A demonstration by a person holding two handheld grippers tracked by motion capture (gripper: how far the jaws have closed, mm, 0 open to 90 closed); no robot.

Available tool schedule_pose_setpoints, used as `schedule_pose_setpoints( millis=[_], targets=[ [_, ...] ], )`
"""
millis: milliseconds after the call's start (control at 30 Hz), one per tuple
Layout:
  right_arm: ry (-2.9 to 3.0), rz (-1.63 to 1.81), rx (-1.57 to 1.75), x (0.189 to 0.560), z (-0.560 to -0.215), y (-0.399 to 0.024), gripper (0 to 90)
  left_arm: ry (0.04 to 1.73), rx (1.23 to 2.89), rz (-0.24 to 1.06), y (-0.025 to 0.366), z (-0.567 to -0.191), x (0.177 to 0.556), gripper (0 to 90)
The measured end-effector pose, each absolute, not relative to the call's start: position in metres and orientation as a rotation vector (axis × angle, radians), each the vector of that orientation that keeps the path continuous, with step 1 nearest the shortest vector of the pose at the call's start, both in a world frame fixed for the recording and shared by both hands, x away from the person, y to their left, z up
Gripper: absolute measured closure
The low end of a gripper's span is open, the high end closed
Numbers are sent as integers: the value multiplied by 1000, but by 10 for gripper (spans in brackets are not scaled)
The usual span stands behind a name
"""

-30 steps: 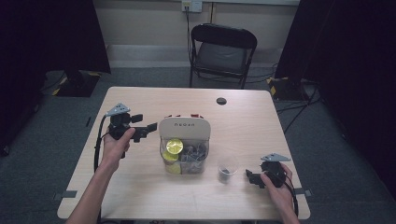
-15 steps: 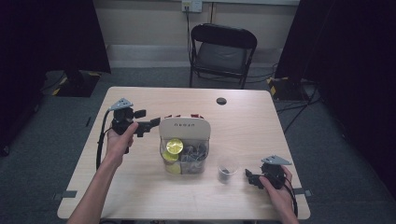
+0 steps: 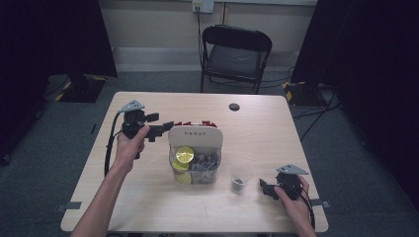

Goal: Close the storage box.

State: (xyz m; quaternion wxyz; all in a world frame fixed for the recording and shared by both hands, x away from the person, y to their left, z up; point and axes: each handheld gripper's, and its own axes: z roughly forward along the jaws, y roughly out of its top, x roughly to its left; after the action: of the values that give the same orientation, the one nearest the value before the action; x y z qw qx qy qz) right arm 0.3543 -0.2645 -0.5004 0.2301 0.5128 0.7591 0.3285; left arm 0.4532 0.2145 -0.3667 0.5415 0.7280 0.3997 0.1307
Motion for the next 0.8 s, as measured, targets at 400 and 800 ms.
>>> schedule_pose_setpoints(
  millis=[400,800],
  targets=[
    [2088,902,1412,355,-500,-264,122,962,1714,287,214,-369,448,191],
    [2090,901,1411,355,-500,-264,121,963,1728,297,207,-370,448,191]
  ],
)
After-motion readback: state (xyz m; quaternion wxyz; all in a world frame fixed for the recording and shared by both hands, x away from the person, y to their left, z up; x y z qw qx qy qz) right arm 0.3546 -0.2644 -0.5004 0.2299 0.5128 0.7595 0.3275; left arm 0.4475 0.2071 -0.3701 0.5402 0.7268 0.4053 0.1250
